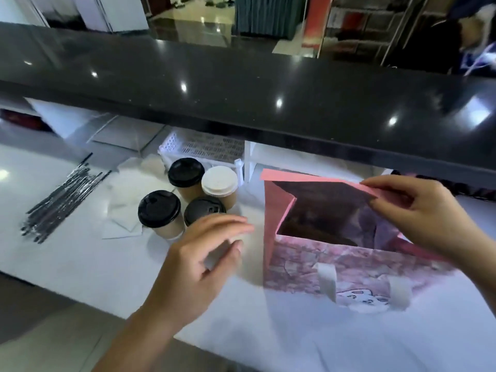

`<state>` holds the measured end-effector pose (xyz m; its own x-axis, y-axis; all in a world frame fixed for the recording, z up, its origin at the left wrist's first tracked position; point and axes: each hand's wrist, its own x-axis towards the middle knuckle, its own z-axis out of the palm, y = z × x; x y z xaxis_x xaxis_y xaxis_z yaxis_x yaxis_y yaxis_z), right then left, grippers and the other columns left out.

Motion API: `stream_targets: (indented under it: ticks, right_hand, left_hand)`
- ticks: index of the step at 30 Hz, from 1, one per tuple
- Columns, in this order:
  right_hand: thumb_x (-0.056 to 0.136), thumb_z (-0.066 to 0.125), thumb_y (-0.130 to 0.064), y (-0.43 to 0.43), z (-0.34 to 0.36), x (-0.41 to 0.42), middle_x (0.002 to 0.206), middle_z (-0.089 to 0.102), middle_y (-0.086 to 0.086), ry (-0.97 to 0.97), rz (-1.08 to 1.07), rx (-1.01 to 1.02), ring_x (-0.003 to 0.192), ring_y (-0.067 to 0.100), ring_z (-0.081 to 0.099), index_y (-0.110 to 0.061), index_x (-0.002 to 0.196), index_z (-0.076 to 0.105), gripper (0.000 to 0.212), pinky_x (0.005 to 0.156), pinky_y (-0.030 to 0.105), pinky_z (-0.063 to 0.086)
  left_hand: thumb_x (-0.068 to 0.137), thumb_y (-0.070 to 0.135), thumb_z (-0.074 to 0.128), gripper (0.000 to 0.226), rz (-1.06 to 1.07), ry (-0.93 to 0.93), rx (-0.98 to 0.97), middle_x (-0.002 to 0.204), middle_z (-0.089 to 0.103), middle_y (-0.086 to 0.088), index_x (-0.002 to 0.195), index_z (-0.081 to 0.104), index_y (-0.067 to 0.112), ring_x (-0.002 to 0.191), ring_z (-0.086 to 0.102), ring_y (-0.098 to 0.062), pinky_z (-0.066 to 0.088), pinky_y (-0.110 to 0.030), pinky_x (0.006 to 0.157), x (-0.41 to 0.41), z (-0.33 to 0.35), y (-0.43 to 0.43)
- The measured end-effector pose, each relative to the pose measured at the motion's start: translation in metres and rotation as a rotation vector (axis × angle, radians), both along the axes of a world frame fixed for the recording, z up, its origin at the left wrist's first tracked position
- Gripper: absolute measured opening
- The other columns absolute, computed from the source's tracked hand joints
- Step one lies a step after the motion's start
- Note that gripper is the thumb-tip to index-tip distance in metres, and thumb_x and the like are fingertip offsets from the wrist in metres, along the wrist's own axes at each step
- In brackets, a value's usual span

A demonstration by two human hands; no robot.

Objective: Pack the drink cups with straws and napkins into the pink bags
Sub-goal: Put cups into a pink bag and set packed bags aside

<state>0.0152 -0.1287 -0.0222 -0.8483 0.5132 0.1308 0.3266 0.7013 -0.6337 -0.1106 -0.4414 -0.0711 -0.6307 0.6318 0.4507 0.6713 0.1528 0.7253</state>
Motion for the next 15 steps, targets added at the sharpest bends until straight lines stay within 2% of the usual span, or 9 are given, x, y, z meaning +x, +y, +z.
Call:
stream_targets:
  ticks: [2, 4, 6, 9, 12, 15]
  right_hand:
    - [0.081, 0.076, -0.009, -0.011, 0.003, 0.000, 0.092, 0.070, -0.021, -0.057, -0.054, 0.008, 0.085, 0.004, 0.067, -0.036, 0.102, 0.073, 0.034, 0.079, 0.025, 0.053]
    - [0.076, 0.081, -0.015, -0.024, 0.003, 0.003, 0.102, 0.070, -0.009, -0.105, -0.100, 0.108, 0.096, 0.022, 0.066, -0.030, 0.112, 0.072, 0.040, 0.087, 0.042, 0.052]
    - [0.075, 0.082, -0.029, -0.036, -0.001, 0.008, 0.121, 0.068, -0.001, -0.115, -0.105, 0.284, 0.118, 0.031, 0.058, -0.026, 0.121, 0.069, 0.048, 0.102, 0.054, 0.043]
    - [0.077, 0.063, -0.055, -0.061, -0.007, 0.016, 0.134, 0.062, -0.003, -0.114, -0.167, 0.324, 0.134, 0.027, 0.046, -0.025, 0.124, 0.067, 0.056, 0.110, 0.052, 0.031]
    - [0.077, 0.049, -0.067, -0.084, -0.015, 0.018, 0.143, 0.056, -0.004, -0.152, -0.221, 0.286, 0.142, 0.024, 0.040, -0.029, 0.127, 0.066, 0.065, 0.115, 0.051, 0.028]
    - [0.079, 0.042, -0.070, -0.091, -0.022, 0.017, 0.149, 0.050, -0.006, -0.185, -0.247, 0.281, 0.146, 0.023, 0.034, -0.032, 0.130, 0.064, 0.067, 0.116, 0.056, 0.027]
  left_hand:
    - [0.091, 0.021, 0.063, 0.025, 0.051, -0.090, -0.070, 0.121, 0.067, 0.014, 0.113, 0.073, 0.022, 0.120, 0.061, -0.011, 0.043, -0.022, 0.103, -0.038, 0.001, -0.013]
    - [0.089, 0.022, 0.068, 0.028, 0.090, -0.130, -0.204, 0.123, 0.066, 0.015, 0.116, 0.072, 0.026, 0.121, 0.058, -0.007, 0.039, -0.016, 0.104, -0.081, 0.000, -0.014]
    - [0.087, 0.023, 0.074, 0.037, 0.100, -0.082, -0.399, 0.127, 0.063, 0.009, 0.123, 0.067, 0.026, 0.123, 0.056, -0.014, 0.039, -0.024, 0.107, -0.122, -0.003, 0.000]
    - [0.085, 0.040, 0.072, 0.058, 0.063, 0.055, -0.705, 0.140, 0.054, 0.002, 0.139, 0.053, 0.029, 0.131, 0.048, -0.024, 0.040, -0.044, 0.108, -0.167, -0.001, 0.033]
    - [0.085, 0.056, 0.064, 0.074, 0.042, 0.129, -0.970, 0.153, 0.040, -0.001, 0.149, 0.034, 0.038, 0.140, 0.036, -0.030, 0.033, -0.047, 0.110, -0.190, 0.005, 0.068]
    - [0.079, 0.065, 0.060, 0.071, -0.003, 0.152, -1.178, 0.146, 0.050, -0.003, 0.142, 0.036, 0.044, 0.135, 0.041, -0.034, 0.032, -0.048, 0.107, -0.204, 0.000, 0.094]
